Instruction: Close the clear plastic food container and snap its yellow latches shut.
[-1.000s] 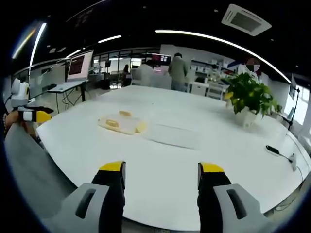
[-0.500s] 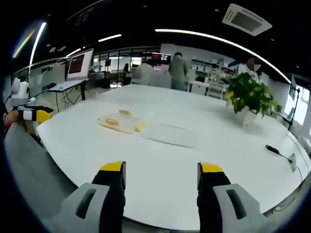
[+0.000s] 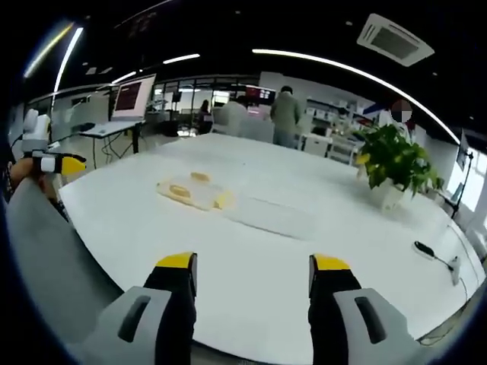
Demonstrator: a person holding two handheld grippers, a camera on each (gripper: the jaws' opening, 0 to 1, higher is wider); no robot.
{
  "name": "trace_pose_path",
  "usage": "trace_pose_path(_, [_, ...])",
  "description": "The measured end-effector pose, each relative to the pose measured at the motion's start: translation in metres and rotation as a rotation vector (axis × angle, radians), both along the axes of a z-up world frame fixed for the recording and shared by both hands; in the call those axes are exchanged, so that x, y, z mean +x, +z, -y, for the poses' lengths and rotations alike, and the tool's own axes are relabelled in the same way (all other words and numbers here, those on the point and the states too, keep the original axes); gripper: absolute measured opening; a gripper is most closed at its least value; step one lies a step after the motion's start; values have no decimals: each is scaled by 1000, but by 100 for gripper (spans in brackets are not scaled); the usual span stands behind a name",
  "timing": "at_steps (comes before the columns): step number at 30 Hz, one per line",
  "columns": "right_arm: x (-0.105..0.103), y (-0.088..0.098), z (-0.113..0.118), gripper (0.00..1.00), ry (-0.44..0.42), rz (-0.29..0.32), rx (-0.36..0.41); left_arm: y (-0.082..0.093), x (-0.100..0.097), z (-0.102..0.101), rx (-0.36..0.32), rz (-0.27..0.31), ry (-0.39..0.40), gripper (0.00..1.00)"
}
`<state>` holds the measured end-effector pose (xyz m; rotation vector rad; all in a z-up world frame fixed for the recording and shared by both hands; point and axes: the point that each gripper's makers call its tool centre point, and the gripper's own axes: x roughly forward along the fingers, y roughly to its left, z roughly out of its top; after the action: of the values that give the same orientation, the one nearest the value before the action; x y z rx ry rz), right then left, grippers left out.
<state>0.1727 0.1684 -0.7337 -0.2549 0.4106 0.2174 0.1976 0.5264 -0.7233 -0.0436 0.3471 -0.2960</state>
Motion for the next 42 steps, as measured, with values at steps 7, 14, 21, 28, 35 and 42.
trace_pose_path(7, [18,14,3,57,89,36,-41,8,33,-5,286,61,-118,91])
trace_pose_path(14, [54,33,-27,53,322,133,-191,8,76,5,701,163,-329,96])
trace_pose_path(21, [92,22,-56,57,517,116,-427,2,116,11,827,123,-442,92])
trace_pose_path(28, [131,16,-81,55,668,103,-522,7,154,24,979,168,-532,91])
trace_pose_path(35, [174,10,-98,54,776,60,-589,-15,186,47,991,76,-690,81])
trace_pose_path(42, [211,-4,-119,61,908,-8,-647,-52,213,58,947,-86,-836,72])
